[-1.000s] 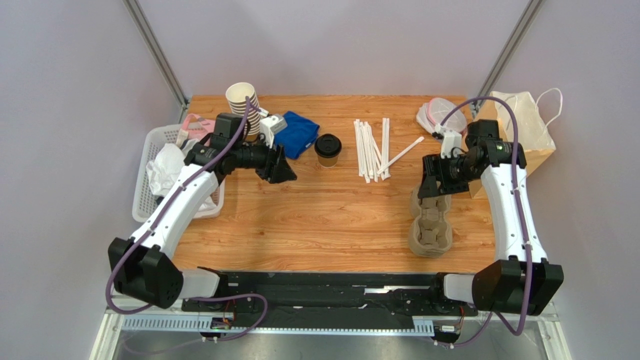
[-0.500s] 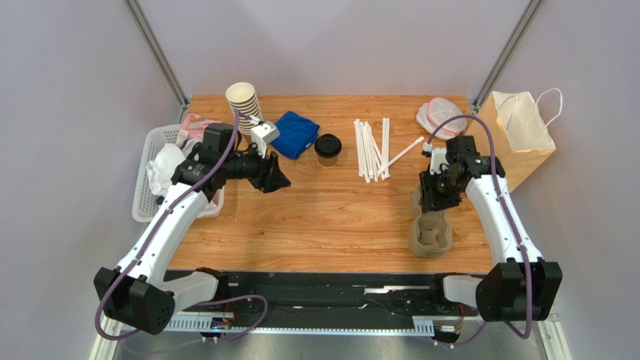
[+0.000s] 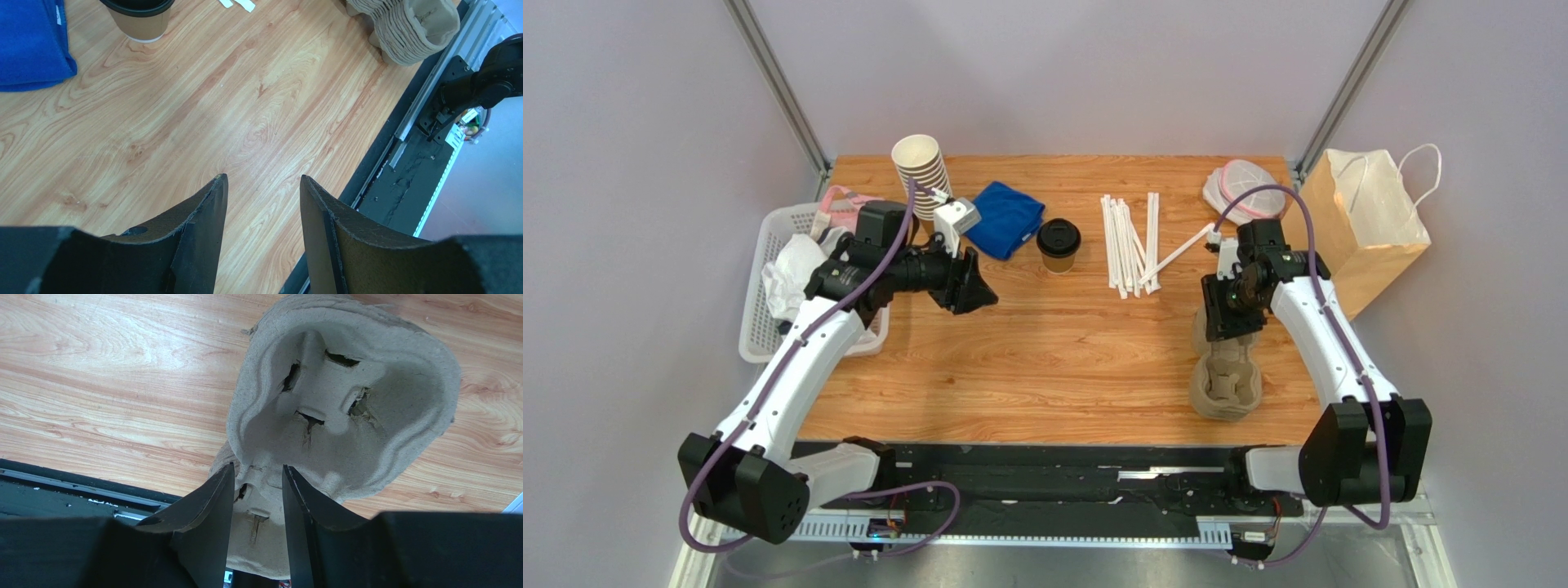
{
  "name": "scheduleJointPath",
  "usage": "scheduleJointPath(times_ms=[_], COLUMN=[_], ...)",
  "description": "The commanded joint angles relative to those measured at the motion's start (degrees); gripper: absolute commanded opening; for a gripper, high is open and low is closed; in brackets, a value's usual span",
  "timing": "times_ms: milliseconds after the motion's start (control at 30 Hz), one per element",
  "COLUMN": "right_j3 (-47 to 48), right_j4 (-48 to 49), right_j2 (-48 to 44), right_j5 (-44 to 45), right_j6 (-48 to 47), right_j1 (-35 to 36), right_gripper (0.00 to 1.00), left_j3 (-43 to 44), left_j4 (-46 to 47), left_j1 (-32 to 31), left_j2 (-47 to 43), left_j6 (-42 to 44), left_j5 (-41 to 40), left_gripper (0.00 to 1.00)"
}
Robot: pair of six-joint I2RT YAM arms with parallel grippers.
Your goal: Pack the takeout coffee
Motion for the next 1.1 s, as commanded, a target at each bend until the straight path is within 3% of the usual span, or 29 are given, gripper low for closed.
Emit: scheduleJointPath(times_ms=[0, 1067], right_j3=[-0.42, -1.04], right_j4=[2.28, 2.19], right_j2=[0.14, 0.06], right_j5=[-0.53, 2.01], right_j6=[1.03, -0.03], right_j1=[0.38, 4.51], right_gripper=[0.38, 0.34], left_j3=[1.02, -0.13], left_j4=[1.86, 3.09], left_j1=[0.12, 0.12], left_j2=[-0.03, 0.93], left_j6=[0.16, -0.98], left_j5=[0.15, 0.24], left_gripper=[0.56, 0.56])
